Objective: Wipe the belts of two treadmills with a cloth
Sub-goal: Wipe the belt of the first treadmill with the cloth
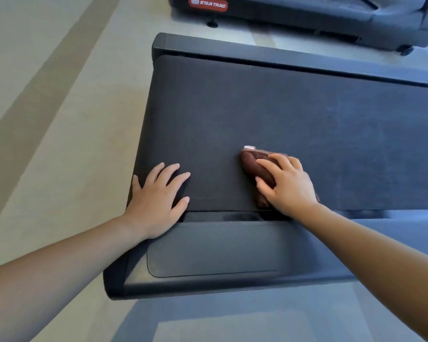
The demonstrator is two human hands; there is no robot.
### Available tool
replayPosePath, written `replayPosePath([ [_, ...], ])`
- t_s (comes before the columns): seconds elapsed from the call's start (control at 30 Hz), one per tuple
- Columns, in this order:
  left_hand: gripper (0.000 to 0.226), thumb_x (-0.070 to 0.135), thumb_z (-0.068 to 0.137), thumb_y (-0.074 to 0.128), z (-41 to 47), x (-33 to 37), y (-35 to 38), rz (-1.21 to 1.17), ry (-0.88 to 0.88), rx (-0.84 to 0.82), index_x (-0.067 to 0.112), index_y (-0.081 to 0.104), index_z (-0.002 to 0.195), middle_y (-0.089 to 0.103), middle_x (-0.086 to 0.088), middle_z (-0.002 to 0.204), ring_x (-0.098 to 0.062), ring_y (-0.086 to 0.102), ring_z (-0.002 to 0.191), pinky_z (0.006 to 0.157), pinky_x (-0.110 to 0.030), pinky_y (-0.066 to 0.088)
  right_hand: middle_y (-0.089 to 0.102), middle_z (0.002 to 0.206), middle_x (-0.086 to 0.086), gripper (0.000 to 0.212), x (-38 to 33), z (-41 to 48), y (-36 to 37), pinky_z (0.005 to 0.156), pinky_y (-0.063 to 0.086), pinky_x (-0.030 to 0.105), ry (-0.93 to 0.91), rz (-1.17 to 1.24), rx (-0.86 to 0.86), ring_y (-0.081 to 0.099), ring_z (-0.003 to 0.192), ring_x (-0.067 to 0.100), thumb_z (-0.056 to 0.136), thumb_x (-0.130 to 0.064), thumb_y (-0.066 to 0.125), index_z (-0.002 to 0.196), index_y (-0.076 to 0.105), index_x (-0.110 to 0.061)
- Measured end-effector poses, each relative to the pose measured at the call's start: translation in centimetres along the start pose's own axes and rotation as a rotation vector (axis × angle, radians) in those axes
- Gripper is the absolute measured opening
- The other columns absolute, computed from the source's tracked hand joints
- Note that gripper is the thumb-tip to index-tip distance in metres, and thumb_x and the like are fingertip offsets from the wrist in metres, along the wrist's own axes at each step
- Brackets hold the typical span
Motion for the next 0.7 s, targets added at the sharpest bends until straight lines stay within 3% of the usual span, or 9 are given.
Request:
replayPosePath([
  [0.13,0.052,0.047,0.091,0.038,-0.1,-0.2,-0.1,-0.014,-0.005,0.020,0.037,0.029,0.141,0.017,0.011,0.153,-0.016,0.004,0.143,0.107,-0.063,0.019,0.051,0.130,0.002,0.039,1.3,0.5,-0.3,0.086,0.045,0.048,0.110,-0.001,0.000,0.037,0.120,0.033,0.088,-0.044,0.052,0.123,0.058,-0.028],
  [0.3,0.051,0.048,0.091,0.039,0.0,-0.2,-0.1,-0.015,-0.011,0.027,0.038,0.028,0.140,0.017,0.012,0.152,-0.015,0.004,0.142,0.108,-0.062,0.017,0.048,0.133,0.001,0.041,-5.6,0.1,1.3,0.086,0.043,0.047,-0.134,0.064,-0.065,0.035,0.122,0.031,0.088,-0.047,0.050,0.123,0.057,-0.027],
  [0.57,0.051,0.047,0.090,0.042,0.0,-0.3,-0.2,-0.048,-0.007,0.050,0.039,0.032,0.139,0.020,0.013,0.151,-0.014,0.006,0.142,0.107,-0.061,0.017,0.034,0.147,-0.005,0.077,-5.9,-1.1,1.7,0.091,0.041,0.049,-0.190,-0.001,-0.115,0.023,0.136,0.024,0.074,-0.079,0.035,0.137,0.043,-0.036],
  [0.7,0.051,0.048,0.089,0.042,0.1,-0.3,-0.1,-0.043,-0.016,0.056,0.040,0.032,0.137,0.020,0.015,0.150,-0.013,0.007,0.141,0.106,-0.060,0.017,0.040,0.143,-0.002,0.077,-6.6,-0.6,2.0,0.089,0.044,0.050,-0.165,0.011,-0.092,0.028,0.132,0.027,0.072,-0.077,0.039,0.133,0.050,-0.032],
])
Point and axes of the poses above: each hand's wrist, its own z-axis towards the middle knuckle, its own y-axis out of the palm, x = y × z, the point moved 6 cm from there along z, towards the middle knuckle
